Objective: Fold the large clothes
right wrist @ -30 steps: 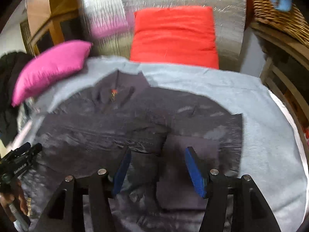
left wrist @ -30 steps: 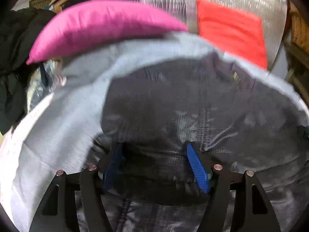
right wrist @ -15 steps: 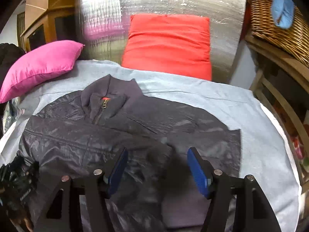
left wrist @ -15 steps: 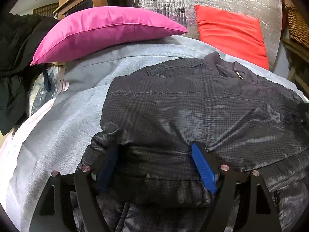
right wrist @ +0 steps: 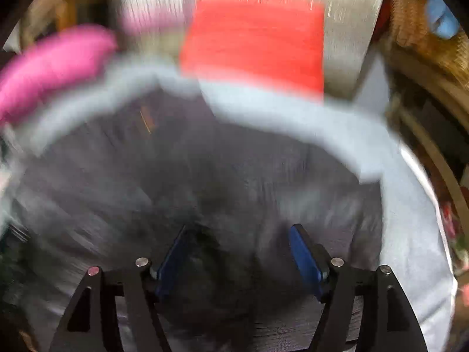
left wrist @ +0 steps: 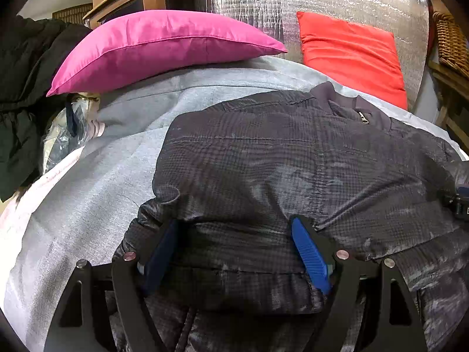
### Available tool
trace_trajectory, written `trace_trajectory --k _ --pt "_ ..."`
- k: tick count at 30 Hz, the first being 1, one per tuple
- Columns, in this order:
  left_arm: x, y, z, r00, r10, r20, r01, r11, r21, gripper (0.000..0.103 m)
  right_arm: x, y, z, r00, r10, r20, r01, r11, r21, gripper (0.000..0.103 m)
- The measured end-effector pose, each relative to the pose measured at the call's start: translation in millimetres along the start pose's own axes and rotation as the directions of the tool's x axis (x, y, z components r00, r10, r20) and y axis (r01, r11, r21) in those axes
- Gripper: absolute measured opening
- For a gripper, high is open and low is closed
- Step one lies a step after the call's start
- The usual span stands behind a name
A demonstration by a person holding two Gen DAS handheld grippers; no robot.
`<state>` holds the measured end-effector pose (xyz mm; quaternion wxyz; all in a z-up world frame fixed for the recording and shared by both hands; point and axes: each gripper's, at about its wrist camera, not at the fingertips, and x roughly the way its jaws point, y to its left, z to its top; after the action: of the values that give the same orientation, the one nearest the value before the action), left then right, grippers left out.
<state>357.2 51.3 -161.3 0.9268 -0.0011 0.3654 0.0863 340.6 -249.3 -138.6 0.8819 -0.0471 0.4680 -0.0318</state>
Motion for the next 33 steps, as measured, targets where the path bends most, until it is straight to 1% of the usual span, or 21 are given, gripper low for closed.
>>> trace_trajectory --k 1,3,4,6,8,10,11,12,13,14,16,18,19,21,22,23,24,25,27,30,33 --pt "0 1 0 1.0 -0.003 0.001 0.003 1.0 -0.006 0.081 0 -1 -4 1.0 0.004 0.027 -0.005 1.0 0.003 0.074" --pt "1 2 1 1.0 -0.006 0.001 0.007 1.0 -0.014 0.081 -16 0 -3 0.999 0.011 0.048 -0.012 1.0 0.014 0.074" --pt "1 2 1 1.0 -0.006 0.002 0.006 1.0 -0.015 0.082 -29 1 -4 0.996 0.037 0.075 -0.038 0.999 0.007 0.074" --pt "1 2 1 1.0 -0.004 0.002 0.004 1.0 -0.014 0.082 -57 1 -11 0.989 0.047 0.141 -0.049 0.999 0.006 0.075" --pt "0 2 2 1.0 -0.005 -0.002 0.005 1.0 -0.016 0.082 -75 -2 -19 0.984 0.084 0.159 -0.088 0.996 0.016 0.075" --pt "-8 3 7 1.0 -0.003 -0.014 0.003 1.0 -0.01 0.082 -81 -2 -32 0.985 0.091 0.148 -0.095 0.995 0.018 0.075" --pt "-16 5 11 1.0 -0.011 -0.029 0.011 1.0 -0.023 0.082 -79 -1 -39 0.988 0.089 0.123 -0.09 0.996 0.007 0.075" --pt "-27 8 14 0.999 -0.041 -0.025 0.039 0.997 -0.061 0.082 -75 -3 -48 0.992 0.079 0.103 -0.08 0.997 -0.002 0.075" --pt "-36 9 16 0.998 -0.069 -0.007 0.068 0.994 -0.084 0.082 -70 -5 -51 0.994 0.073 0.086 -0.073 0.997 -0.004 0.075" --pt "-48 7 19 0.995 -0.091 0.03 0.093 0.992 -0.091 0.082 -68 -12 -56 0.994 0.077 0.079 -0.078 0.997 0.008 0.075" --pt "-55 -3 20 0.995 -0.075 0.063 0.079 0.995 -0.063 0.083 -77 -24 -62 0.991 0.083 0.108 -0.088 0.995 0.042 0.075" --pt "-44 -21 17 0.995 -0.093 0.032 0.093 0.996 -0.007 0.083 -81 -27 -58 0.987 0.094 0.127 -0.101 0.993 0.052 0.075" --pt "-35 -27 13 0.996 -0.084 0.004 0.084 0.996 0.02 0.083 -76 -22 -56 0.988 0.094 0.121 -0.1 0.994 0.044 0.075" --pt "-13 -37 1 0.996 -0.05 -0.068 0.055 0.996 0.069 0.084 -59 -20 -59 0.995 0.063 0.073 -0.064 0.998 0.012 0.075" --pt "-8 -37 -5 0.997 -0.045 -0.057 0.049 0.996 0.069 0.086 -45 -22 -61 0.996 0.079 0.033 -0.08 0.997 0.019 0.076" --pt "-9 -37 -5 0.998 -0.039 -0.047 0.042 0.997 0.069 0.086 -40 -23 -62 0.995 0.09 0.033 -0.091 0.996 0.023 0.076" --pt "-9 -38 -4 0.998 -0.034 -0.049 0.037 0.997 0.072 0.086 -41 -22 -63 0.995 0.086 0.053 -0.086 0.996 0.01 0.076" --pt "-8 -39 -2 0.998 -0.028 -0.056 0.032 0.997 0.076 0.086 -41 -20 -63 0.996 0.076 0.05 -0.076 0.997 -0.005 0.076" --pt "-14 -37 0 0.997 -0.045 -0.059 0.048 0.997 0.067 0.085 -45 -20 -63 0.996 0.077 0.048 -0.077 0.997 -0.011 0.076" --pt "-34 -17 7 0.994 -0.107 -0.033 0.108 0.994 0.031 0.085 -64 -31 -69 0.991 0.107 0.076 -0.11 0.993 0.039 0.076" --pt "-46 18 16 0.996 -0.084 0.019 0.084 0.996 -0.038 0.085 -84 -41 -73 0.987 0.104 0.123 -0.111 0.993 0.052 0.076"
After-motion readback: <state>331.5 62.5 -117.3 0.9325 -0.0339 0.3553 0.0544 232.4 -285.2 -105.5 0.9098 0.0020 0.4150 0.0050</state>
